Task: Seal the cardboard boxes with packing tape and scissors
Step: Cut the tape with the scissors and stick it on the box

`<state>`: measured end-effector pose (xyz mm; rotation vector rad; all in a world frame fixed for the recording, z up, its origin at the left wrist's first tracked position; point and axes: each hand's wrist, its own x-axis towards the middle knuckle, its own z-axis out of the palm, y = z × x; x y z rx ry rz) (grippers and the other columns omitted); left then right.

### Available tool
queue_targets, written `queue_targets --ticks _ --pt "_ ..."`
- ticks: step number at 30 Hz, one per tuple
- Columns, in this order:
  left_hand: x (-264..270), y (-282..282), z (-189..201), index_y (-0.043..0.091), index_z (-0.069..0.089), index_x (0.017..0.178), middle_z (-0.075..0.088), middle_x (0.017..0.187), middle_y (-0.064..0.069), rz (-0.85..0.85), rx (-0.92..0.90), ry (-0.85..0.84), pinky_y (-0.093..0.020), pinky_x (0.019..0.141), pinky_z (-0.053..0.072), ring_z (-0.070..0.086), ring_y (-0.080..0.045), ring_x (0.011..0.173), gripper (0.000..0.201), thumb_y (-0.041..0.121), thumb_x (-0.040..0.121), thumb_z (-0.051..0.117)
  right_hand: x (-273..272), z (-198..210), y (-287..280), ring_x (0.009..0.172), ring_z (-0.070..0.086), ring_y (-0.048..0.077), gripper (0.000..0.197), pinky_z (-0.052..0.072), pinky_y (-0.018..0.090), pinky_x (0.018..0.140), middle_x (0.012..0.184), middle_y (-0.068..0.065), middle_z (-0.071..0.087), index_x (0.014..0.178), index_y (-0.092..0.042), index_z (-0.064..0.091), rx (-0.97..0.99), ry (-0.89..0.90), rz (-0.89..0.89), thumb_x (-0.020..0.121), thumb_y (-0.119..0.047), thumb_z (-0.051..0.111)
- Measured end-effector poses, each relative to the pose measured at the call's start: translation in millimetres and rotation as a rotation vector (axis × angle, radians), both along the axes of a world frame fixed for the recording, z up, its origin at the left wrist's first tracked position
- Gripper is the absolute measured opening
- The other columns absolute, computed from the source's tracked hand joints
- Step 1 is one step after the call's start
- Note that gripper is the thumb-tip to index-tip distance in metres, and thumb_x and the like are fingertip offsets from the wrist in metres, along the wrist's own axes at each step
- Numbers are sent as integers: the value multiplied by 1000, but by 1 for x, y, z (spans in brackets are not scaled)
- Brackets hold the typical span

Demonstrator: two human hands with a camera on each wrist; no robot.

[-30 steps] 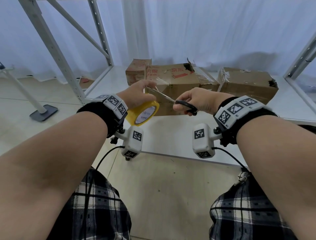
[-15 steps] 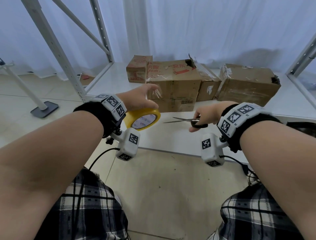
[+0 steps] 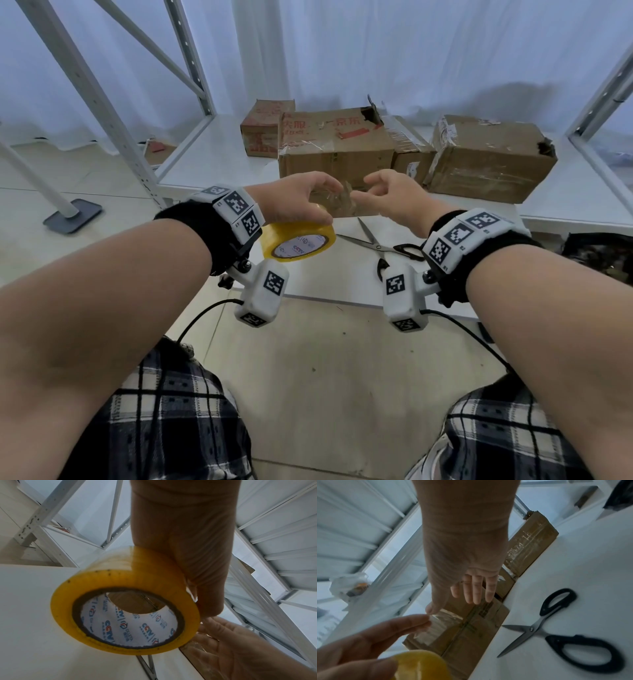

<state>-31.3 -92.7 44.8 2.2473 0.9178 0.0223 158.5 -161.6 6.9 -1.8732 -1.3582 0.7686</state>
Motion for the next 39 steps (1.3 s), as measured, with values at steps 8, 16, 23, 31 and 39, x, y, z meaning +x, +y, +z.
queue_targets --ticks 8,16,23,31,39 --pt "-1 0 4 37 47 128 49 118 12 -38 -37 -39 -24 77 46 54 -3 92 51 22 85 69 -1 -3 3 97 63 18 59 51 32 83 107 7 65 126 -16 47 -32 193 27 77 -24 80" --pt "-8 2 6 38 49 125 48 126 12 -47 -39 -36 -20 76 47 55 1 91 47 21 86 68 -5 1 3 68 61 14 6 54 19 64 82 11 64 86 -10 63 131 180 -10 89 -6 65" --pt "-10 3 5 41 47 126 44 135 8 -41 -14 4 -36 92 51 55 -15 107 48 25 85 69 -12 4 4 65 57 10 23 51 17 62 74 2 61 89 -3 64 94 191 -37 98 -21 52" --pt "-9 4 1 38 46 128 46 131 7 -20 -5 36 -36 90 52 56 -17 104 50 26 85 68 -11 5 5 69 56 11 10 47 25 68 76 1 60 80 -14 60 178 17 -86 88 -13 67" --pt "-3 5 -38 14 36 122 47 116 -6 113 242 151 -31 84 44 52 -23 99 49 29 87 68 -7 20 8 73 65 18 17 56 35 80 73 2 62 77 -19 56 272 -53 -97 91 -11 61"
